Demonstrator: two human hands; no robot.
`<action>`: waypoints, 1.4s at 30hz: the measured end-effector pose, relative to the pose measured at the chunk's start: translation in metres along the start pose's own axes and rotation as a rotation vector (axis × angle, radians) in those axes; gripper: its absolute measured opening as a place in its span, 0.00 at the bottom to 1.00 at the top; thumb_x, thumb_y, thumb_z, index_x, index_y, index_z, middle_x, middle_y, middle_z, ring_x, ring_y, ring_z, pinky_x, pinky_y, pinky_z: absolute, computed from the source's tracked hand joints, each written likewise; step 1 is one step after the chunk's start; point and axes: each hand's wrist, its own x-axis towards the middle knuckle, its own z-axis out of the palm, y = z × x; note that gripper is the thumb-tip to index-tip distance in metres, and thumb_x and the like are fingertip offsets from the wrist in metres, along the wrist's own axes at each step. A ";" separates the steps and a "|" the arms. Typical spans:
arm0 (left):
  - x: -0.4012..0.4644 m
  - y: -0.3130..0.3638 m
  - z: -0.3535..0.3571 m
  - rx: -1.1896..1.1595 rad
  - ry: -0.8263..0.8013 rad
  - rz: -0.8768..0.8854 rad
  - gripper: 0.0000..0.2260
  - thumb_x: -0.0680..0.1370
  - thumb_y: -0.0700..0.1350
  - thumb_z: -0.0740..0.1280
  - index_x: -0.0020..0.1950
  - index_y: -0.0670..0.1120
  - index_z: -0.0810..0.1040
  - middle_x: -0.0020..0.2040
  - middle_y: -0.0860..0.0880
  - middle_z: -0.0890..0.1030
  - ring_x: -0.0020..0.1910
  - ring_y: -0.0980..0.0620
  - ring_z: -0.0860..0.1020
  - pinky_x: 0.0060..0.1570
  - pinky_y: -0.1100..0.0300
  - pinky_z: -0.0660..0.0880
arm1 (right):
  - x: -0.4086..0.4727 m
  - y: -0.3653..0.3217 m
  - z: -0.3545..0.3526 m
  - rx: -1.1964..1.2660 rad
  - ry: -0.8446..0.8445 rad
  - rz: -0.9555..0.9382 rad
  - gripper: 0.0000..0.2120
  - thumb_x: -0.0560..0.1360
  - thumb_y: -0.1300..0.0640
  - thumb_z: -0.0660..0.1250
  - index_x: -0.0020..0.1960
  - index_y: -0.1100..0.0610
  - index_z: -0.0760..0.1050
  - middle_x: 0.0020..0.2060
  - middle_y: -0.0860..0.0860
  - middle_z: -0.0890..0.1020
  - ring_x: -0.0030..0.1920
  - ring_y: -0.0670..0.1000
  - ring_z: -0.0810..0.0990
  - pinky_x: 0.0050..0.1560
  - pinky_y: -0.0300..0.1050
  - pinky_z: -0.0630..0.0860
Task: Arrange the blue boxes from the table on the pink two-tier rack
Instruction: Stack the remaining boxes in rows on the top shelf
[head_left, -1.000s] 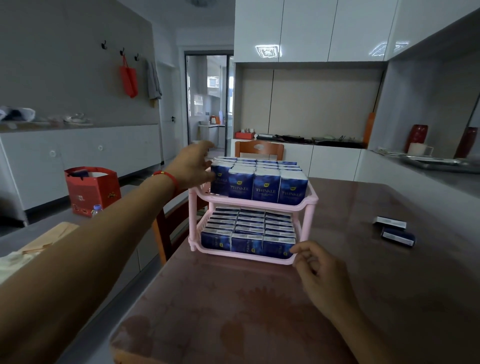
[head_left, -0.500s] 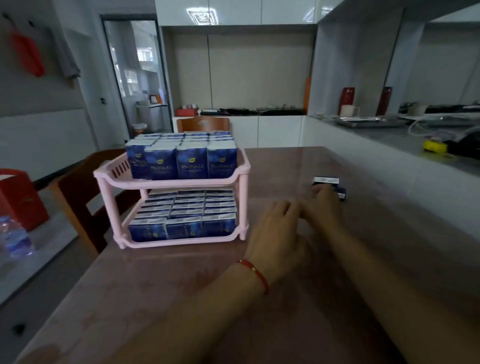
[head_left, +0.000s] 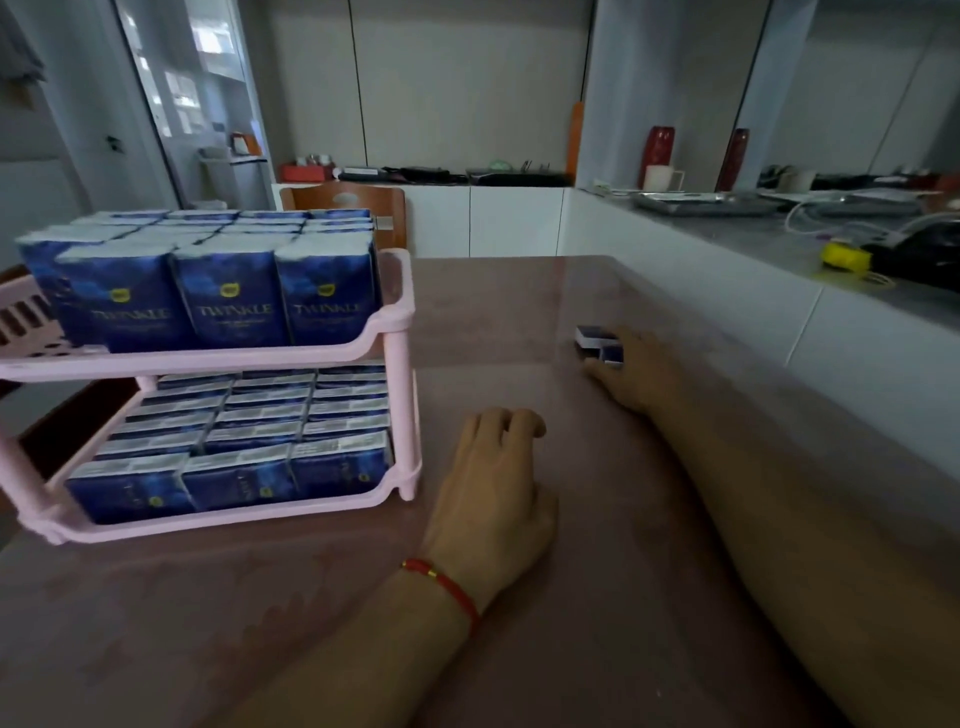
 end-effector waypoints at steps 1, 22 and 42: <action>0.000 0.000 0.000 0.000 -0.002 -0.003 0.22 0.69 0.39 0.67 0.64 0.46 0.73 0.60 0.49 0.72 0.60 0.51 0.68 0.57 0.64 0.65 | -0.002 -0.001 -0.002 0.010 0.038 -0.020 0.25 0.70 0.38 0.67 0.65 0.44 0.70 0.63 0.54 0.78 0.59 0.58 0.78 0.58 0.58 0.78; 0.014 0.003 0.005 0.030 -0.212 -0.019 0.30 0.75 0.43 0.68 0.77 0.43 0.64 0.76 0.45 0.66 0.75 0.47 0.63 0.74 0.59 0.58 | -0.139 -0.022 -0.071 1.261 -0.323 0.311 0.31 0.80 0.37 0.55 0.52 0.65 0.80 0.34 0.58 0.82 0.28 0.54 0.80 0.27 0.43 0.74; 0.059 0.002 0.032 -0.391 0.061 -0.351 0.17 0.85 0.50 0.57 0.44 0.42 0.78 0.37 0.46 0.78 0.36 0.49 0.75 0.39 0.55 0.72 | -0.129 0.003 -0.095 1.270 -0.367 -0.092 0.16 0.75 0.67 0.66 0.51 0.50 0.85 0.46 0.53 0.84 0.38 0.51 0.81 0.27 0.42 0.78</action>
